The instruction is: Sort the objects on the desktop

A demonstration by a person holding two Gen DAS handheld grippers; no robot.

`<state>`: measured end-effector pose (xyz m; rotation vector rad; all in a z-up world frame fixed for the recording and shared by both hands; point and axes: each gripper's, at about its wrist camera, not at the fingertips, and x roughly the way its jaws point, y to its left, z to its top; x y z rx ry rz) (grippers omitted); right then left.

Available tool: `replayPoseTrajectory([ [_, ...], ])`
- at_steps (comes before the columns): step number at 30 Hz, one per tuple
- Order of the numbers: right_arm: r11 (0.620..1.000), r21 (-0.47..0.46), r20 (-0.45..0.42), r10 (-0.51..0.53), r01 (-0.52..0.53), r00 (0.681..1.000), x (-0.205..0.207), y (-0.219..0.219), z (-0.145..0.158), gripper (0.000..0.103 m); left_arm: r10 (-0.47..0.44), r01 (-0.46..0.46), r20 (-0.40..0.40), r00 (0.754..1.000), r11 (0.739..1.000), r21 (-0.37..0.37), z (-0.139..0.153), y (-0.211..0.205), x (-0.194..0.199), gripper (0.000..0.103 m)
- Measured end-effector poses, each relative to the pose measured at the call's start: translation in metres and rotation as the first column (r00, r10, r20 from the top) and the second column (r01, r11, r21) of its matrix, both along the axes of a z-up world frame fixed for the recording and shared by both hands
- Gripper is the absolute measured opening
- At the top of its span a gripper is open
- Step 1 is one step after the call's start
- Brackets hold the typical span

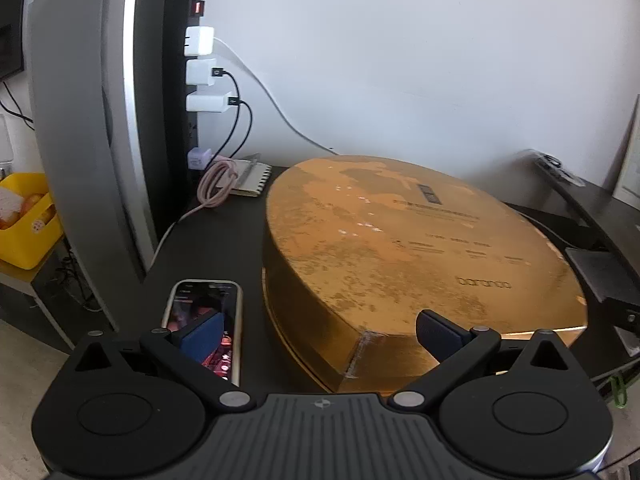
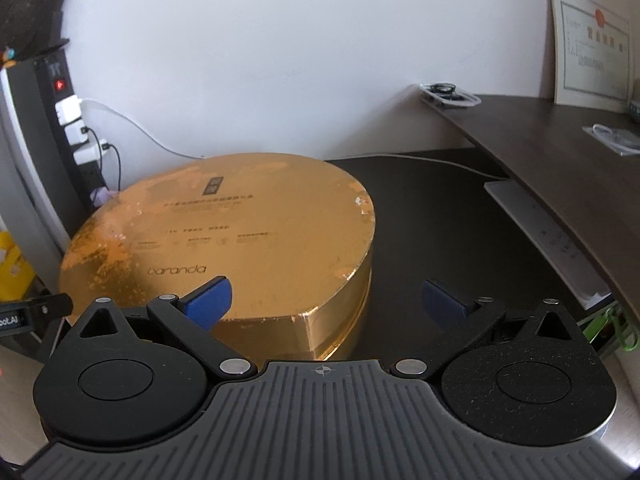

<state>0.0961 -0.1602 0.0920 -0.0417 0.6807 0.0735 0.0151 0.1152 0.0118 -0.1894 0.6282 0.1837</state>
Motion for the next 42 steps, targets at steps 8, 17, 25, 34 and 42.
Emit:
replayPoseTrajectory([
  [8,0.994,0.087,0.01,0.07,-0.071,0.997,0.002,0.008,-0.005,0.102,0.005,-0.009,0.043,0.999,0.995,0.097,0.001,-0.008,0.01,0.102],
  [17,0.983,0.006,-0.038,0.184,-0.184,0.982,0.014,0.044,-0.025,0.099,0.082,-0.081,-0.006,0.997,0.99,0.116,-0.006,0.006,0.022,0.103],
  [25,0.979,-0.019,-0.077,0.201,-0.202,0.977,0.018,0.052,-0.038,0.099,0.091,-0.088,-0.022,0.996,0.993,0.081,-0.011,0.013,0.023,0.103],
  [34,0.978,-0.018,-0.129,0.204,-0.208,0.97,0.024,0.056,-0.051,0.099,0.09,-0.085,-0.058,0.994,0.993,0.084,-0.019,0.014,0.025,0.103],
  [42,0.976,-0.043,-0.151,0.207,-0.215,0.967,0.026,0.059,-0.056,0.1,0.089,-0.084,-0.079,0.993,0.995,0.055,-0.02,0.019,0.029,0.103],
])
